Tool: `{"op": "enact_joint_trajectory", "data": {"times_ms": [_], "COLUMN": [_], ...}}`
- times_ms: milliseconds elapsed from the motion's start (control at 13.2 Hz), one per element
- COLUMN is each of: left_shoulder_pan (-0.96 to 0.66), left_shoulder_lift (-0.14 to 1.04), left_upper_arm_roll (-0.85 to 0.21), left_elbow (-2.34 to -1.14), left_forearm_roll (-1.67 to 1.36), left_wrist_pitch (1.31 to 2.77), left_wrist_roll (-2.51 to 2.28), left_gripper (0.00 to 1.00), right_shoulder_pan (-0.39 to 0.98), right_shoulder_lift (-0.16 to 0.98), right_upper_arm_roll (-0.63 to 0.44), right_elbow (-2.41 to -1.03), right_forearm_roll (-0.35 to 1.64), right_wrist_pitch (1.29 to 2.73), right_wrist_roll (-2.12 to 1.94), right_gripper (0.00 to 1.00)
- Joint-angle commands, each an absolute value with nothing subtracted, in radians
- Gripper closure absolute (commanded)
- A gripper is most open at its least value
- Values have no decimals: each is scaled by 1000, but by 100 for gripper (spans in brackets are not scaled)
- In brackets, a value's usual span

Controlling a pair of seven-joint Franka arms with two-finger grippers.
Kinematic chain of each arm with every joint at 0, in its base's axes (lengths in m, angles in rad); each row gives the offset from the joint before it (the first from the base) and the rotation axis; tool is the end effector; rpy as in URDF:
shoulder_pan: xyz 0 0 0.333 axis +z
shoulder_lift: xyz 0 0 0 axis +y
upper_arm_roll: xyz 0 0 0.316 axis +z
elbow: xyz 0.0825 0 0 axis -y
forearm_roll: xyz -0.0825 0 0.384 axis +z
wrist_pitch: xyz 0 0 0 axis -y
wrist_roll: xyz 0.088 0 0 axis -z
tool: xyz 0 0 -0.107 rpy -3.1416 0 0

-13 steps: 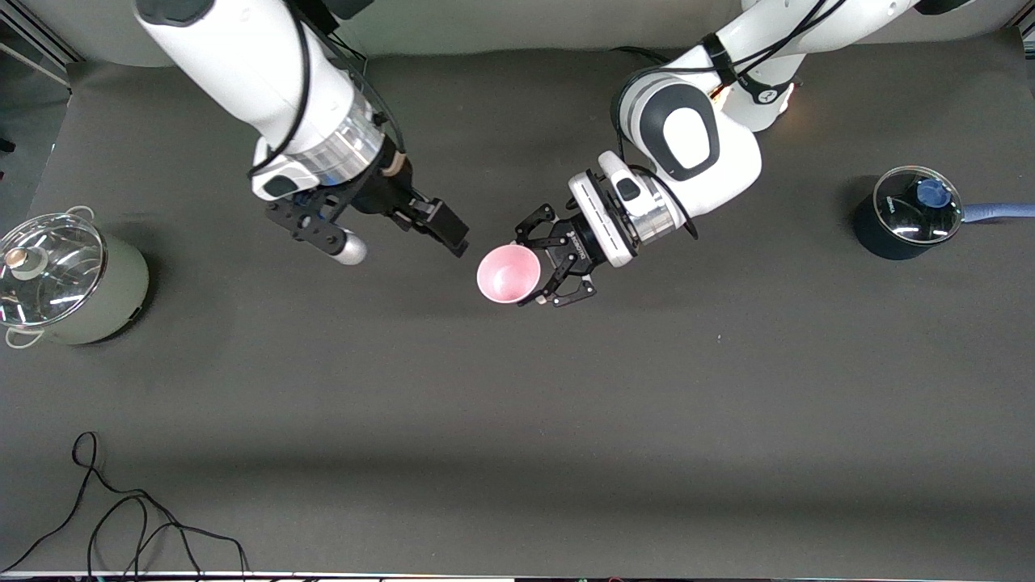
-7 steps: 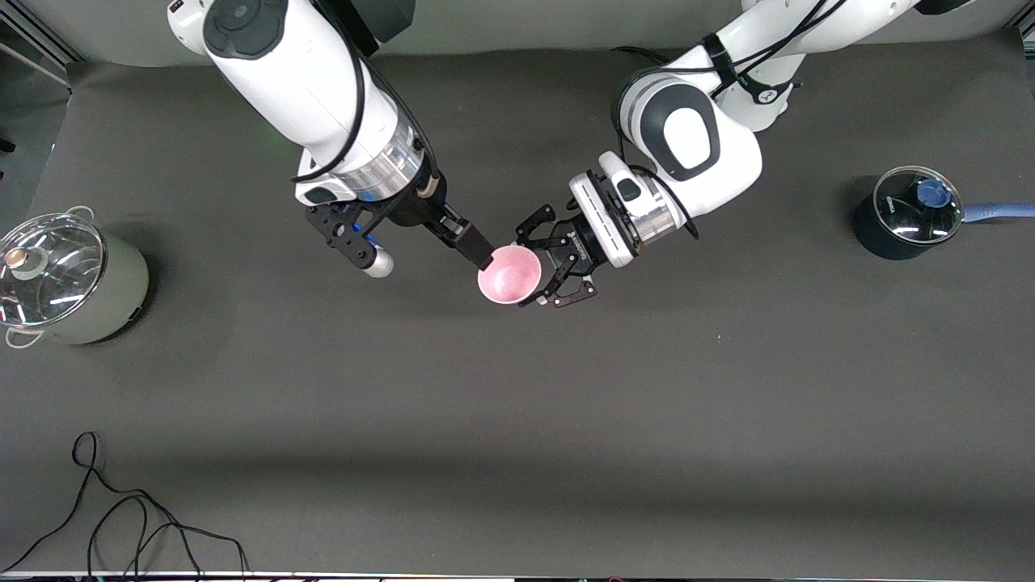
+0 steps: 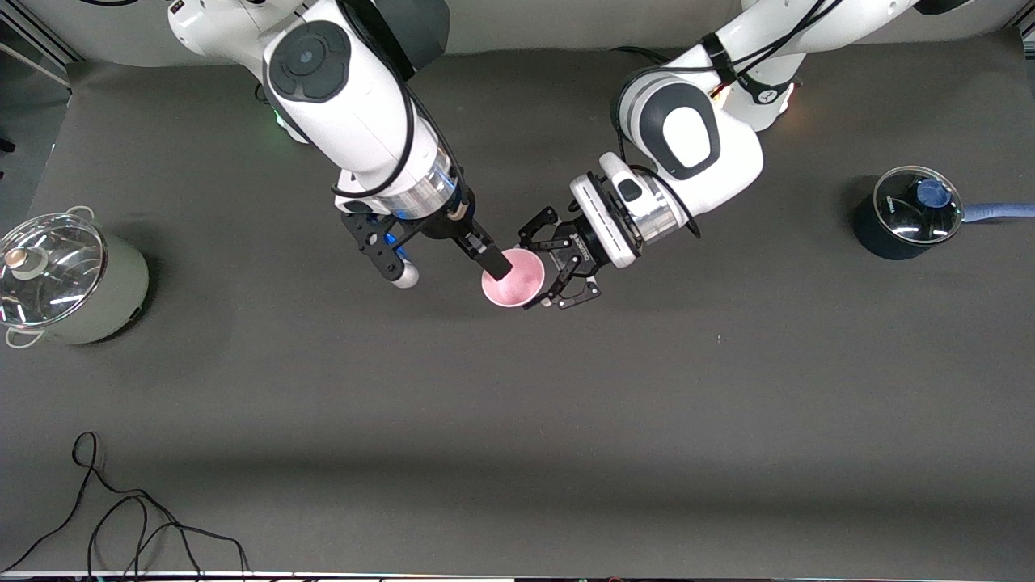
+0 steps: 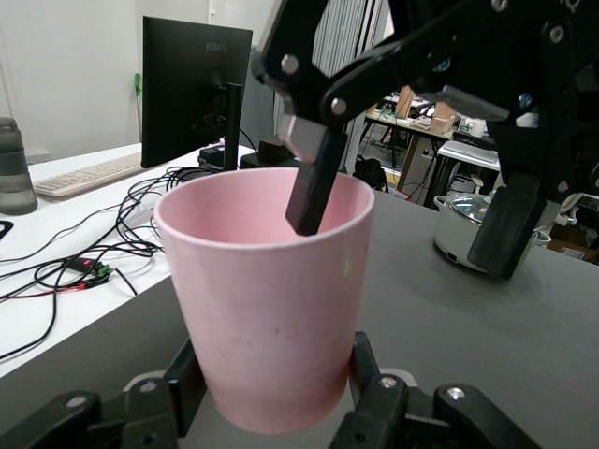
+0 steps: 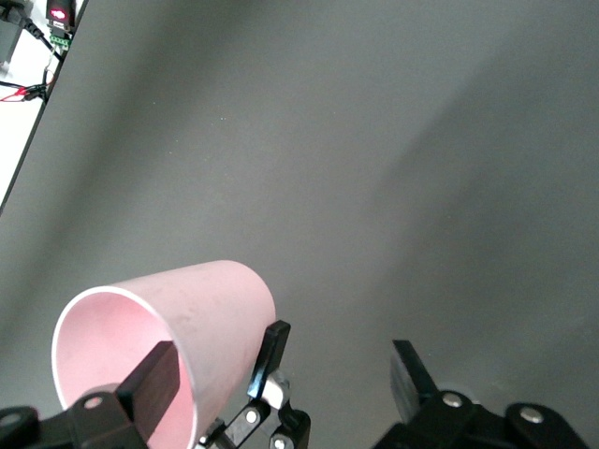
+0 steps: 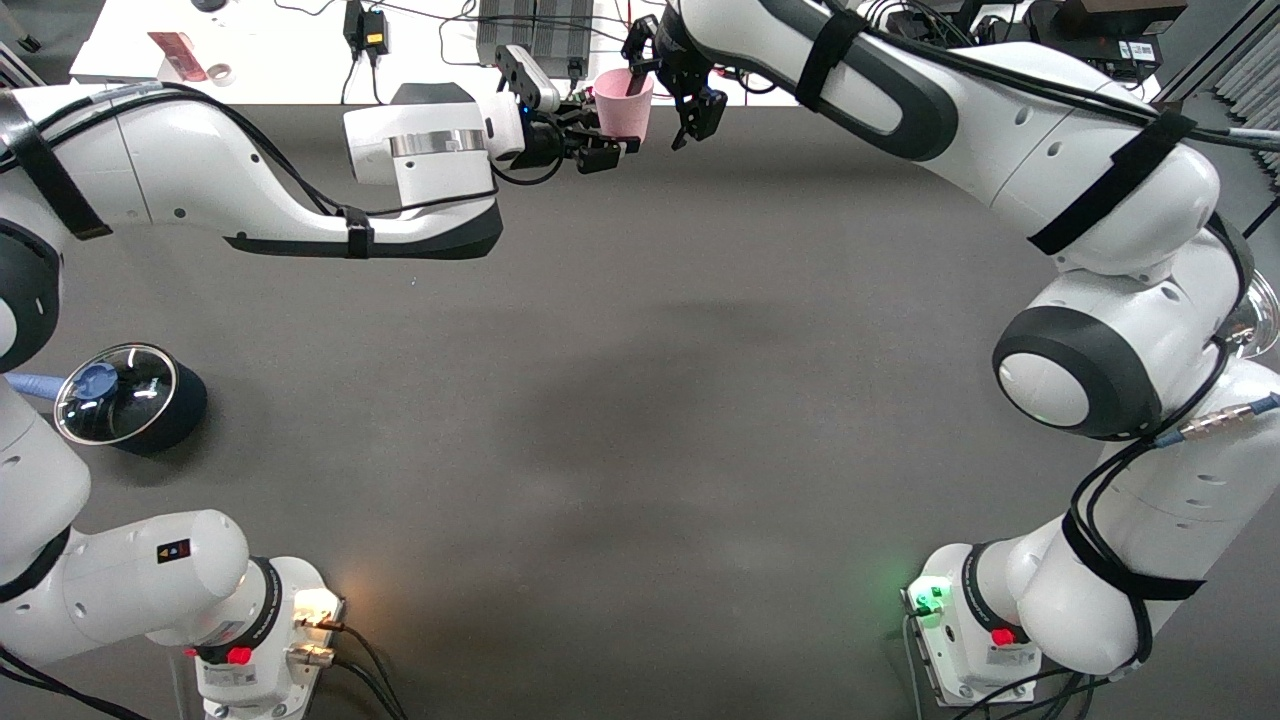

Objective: Transfer pink cup from left to right arm
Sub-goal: 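Grip the cup rim with the right gripper while the left gripper opens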

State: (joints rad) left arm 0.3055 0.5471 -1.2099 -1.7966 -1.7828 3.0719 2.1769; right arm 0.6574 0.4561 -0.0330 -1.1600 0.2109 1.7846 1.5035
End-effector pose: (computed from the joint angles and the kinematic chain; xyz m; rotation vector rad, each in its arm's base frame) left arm 0.5156 -0.3787 0.4174 1.8725 -0.9635 1.1961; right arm 0.5584 0.4315 0.5564 -2.6076 1.2627 0.1298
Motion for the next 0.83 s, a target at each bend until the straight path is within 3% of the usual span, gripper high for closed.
{"op": "enact_joint_trajectory", "data": {"times_ms": [0, 151, 227, 302, 755], "left_shoulder_pan": [299, 299, 299, 299, 302], "left_shoulder_lift": [511, 511, 511, 511, 509], "left_upper_arm_roll": [-1207, -1207, -1207, -1207, -1207], "left_elbow": [-1801, -1801, -1801, -1801, -1801], "left_forearm_roll": [-1790, -1790, -1790, -1790, -1789], "left_wrist_pitch": [3093, 3094, 3094, 3094, 3094], "left_wrist_roll": [2178, 2178, 2178, 2178, 2178], "left_gripper": [72, 72, 72, 72, 67], "right_shoulder_pan": [669, 669, 669, 669, 667], "right_shoulder_lift": [488, 499, 499, 499, 495], "right_upper_arm_roll": [-44, -44, -44, -44, -44], "right_elbow": [-1118, -1118, -1117, -1117, -1115], "right_forearm_roll": [207, 207, 207, 207, 202], "right_wrist_pitch": [1778, 1778, 1778, 1778, 1778], "right_wrist_roll": [1529, 1528, 1528, 1531, 1505], "right_gripper": [12, 45, 67, 100, 100]}}
